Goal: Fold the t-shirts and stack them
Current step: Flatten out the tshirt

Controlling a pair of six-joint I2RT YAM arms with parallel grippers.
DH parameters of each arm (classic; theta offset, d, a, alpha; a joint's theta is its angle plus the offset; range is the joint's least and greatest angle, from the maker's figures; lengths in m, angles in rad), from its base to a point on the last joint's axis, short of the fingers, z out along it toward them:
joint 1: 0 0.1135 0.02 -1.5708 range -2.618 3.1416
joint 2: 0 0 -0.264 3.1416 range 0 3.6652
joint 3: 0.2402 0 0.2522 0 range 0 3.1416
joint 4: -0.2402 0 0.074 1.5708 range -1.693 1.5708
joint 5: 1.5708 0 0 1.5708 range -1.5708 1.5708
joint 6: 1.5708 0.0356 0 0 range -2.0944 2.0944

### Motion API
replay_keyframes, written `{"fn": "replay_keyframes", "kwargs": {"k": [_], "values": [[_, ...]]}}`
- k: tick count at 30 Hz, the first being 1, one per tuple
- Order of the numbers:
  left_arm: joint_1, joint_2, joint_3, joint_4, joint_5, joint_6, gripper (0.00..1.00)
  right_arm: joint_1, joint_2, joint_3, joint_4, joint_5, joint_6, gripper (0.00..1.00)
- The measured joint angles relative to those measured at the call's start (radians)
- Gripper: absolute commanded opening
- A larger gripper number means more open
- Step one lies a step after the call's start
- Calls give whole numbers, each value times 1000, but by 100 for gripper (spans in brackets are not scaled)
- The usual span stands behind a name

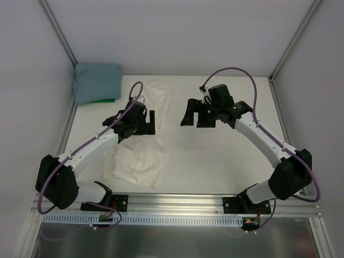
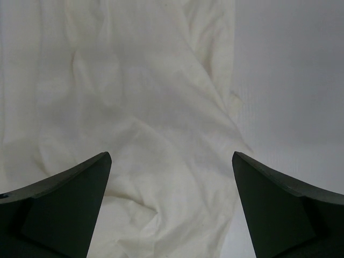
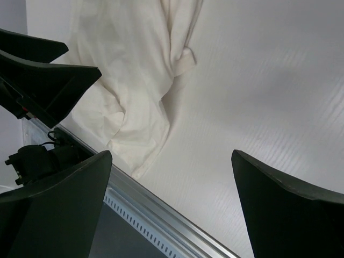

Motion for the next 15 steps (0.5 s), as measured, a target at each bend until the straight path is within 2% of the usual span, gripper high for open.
{"fn": "replay_keyframes", "kwargs": {"k": [3, 6, 9, 15], "values": [[-72, 99, 71, -10, -76, -37, 99, -31, 13, -9, 7, 8, 0, 99], [-127, 112, 65, -31, -117, -84, 99, -65, 58, 9, 31, -4, 6, 99], [-177, 39, 23, -63, -152, -134, 99, -86, 195, 98, 66, -35, 21, 99], [-285, -196, 26, -178, -228, -208, 99, -93, 579, 304, 235, -156, 97, 99]]}}
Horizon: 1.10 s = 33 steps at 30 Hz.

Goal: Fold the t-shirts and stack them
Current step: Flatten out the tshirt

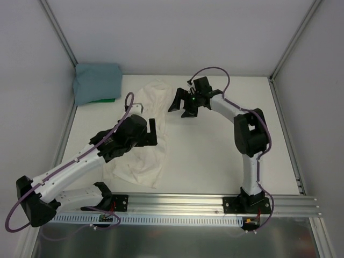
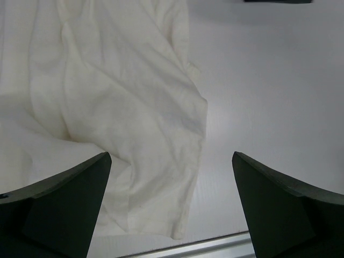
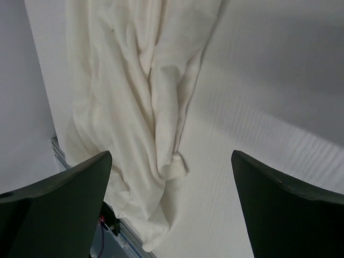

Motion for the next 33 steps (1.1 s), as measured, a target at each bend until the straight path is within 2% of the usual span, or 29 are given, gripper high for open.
{"fn": "replay_keyframes", "kwargs": {"k": [5, 17, 21, 24, 27, 28, 30, 31, 32, 33], "values": [[-109, -87, 50, -82, -61, -48, 99, -12, 197, 29, 124, -107, 121, 100], [-225, -73, 44, -160, -130, -113, 99, -42, 312, 218, 238, -130, 214, 99], [-283, -45, 48, -177, -159, -127, 99, -47, 400, 302, 259, -145, 248, 100], [-324, -24, 65, -196, -182, -137, 99, -50, 473, 381, 297, -183, 303, 96], [-352, -3, 87, -216, -203, -150, 99, -51, 529, 441, 339, -195, 342, 75], [-358, 3, 92, -219, -211, -154, 99, -52, 549, 455, 355, -203, 359, 58], [-367, 14, 98, -228, -217, -159, 99, -53, 581, 474, 378, -208, 386, 35], [-370, 18, 100, -229, -219, -162, 99, -53, 594, 475, 385, -207, 391, 10], [-374, 22, 101, -232, -223, -164, 99, -54, 609, 475, 390, -211, 398, 1], [-377, 24, 101, -234, -225, -165, 99, -56, 619, 472, 395, -213, 412, 0]]}}
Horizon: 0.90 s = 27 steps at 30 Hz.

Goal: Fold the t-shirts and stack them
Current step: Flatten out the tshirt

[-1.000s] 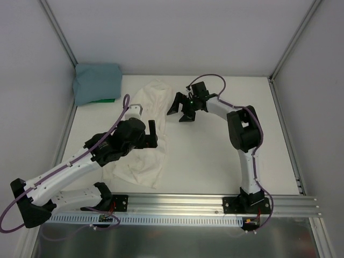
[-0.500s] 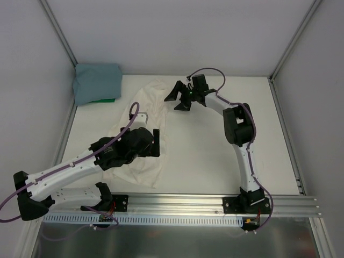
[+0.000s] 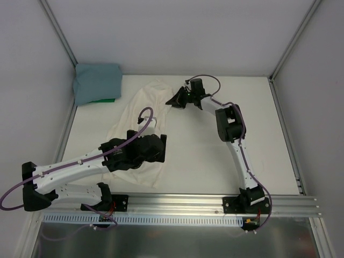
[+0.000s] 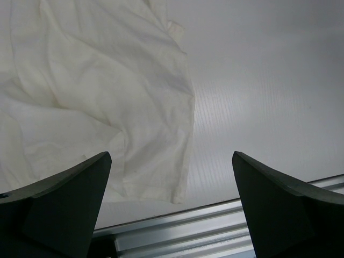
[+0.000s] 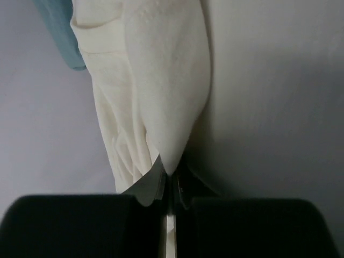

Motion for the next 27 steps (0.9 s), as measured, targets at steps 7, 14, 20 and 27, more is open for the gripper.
{"fn": "replay_keyframes", "kwargs": {"k": [7, 14, 20, 27], "values": [[-17, 2, 0, -26, -17, -22, 99, -38, -163, -289, 84, 26, -28, 0], [-37, 0, -10, -17, -16, -29, 99, -185, -660, -732, -108, 268, -250, 0], [-37, 0, -26, 27, -15, -16, 99, -294, -1179, -895, -271, 468, -429, 0], [-37, 1, -27, 89, -7, 15, 99, -351, -1497, -1027, -488, 558, -536, 0]]}}
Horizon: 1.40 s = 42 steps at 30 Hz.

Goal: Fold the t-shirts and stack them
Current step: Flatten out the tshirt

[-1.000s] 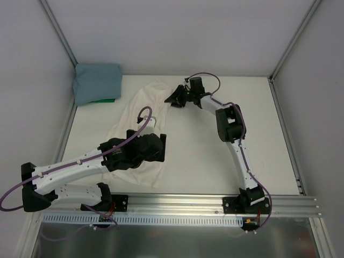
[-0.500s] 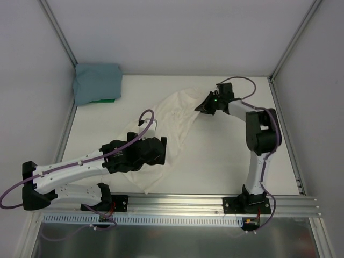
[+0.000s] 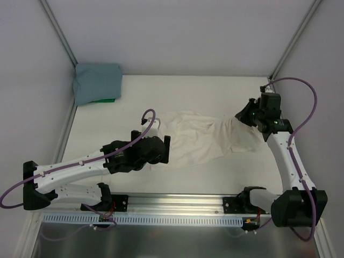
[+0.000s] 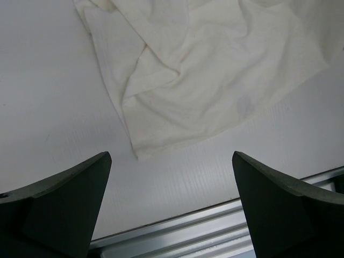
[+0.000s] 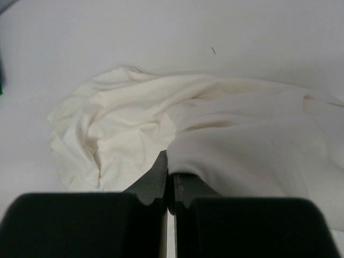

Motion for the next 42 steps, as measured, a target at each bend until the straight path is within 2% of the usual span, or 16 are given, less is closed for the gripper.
{"fn": "replay_keyframes", "kwargs": {"k": [10, 15, 23, 24, 25, 26, 27, 28, 33, 35, 38, 40, 42], "values": [[0, 0, -15, 29, 19, 21, 99, -10, -81, -39, -238, 23, -61, 0], [0, 0, -31, 43, 19, 26, 99, -10, -270, -129, -311, -12, -68, 0], [0, 16, -34, 82, 26, 56, 99, -9, -594, -353, -483, -150, -57, 1], [0, 23, -34, 89, 27, 60, 99, -9, -621, -355, -511, -166, -56, 11], [0, 33, -34, 97, 28, 64, 99, -8, -646, -355, -536, -186, -53, 29], [0, 43, -34, 103, 30, 69, 99, -8, -663, -354, -560, -207, -56, 80], [0, 53, -34, 107, 31, 74, 99, -8, -672, -353, -585, -225, -54, 95], [0, 63, -33, 111, 32, 79, 99, -8, -675, -352, -606, -238, -57, 100], [38, 111, -6, 139, 57, 137, 99, -8, -687, -313, -647, -291, -42, 100], [123, 121, 0, 185, 130, 183, 99, -8, -649, -249, -638, -291, -33, 99], [307, 142, 10, 253, 248, 249, 99, -7, -527, -129, -591, -283, -27, 100], [435, 192, 58, 278, 333, 303, 99, -7, -436, -67, -537, -283, -21, 99], [554, 303, 188, 256, 424, 351, 98, -7, -357, -34, -480, -287, -11, 99]]}}
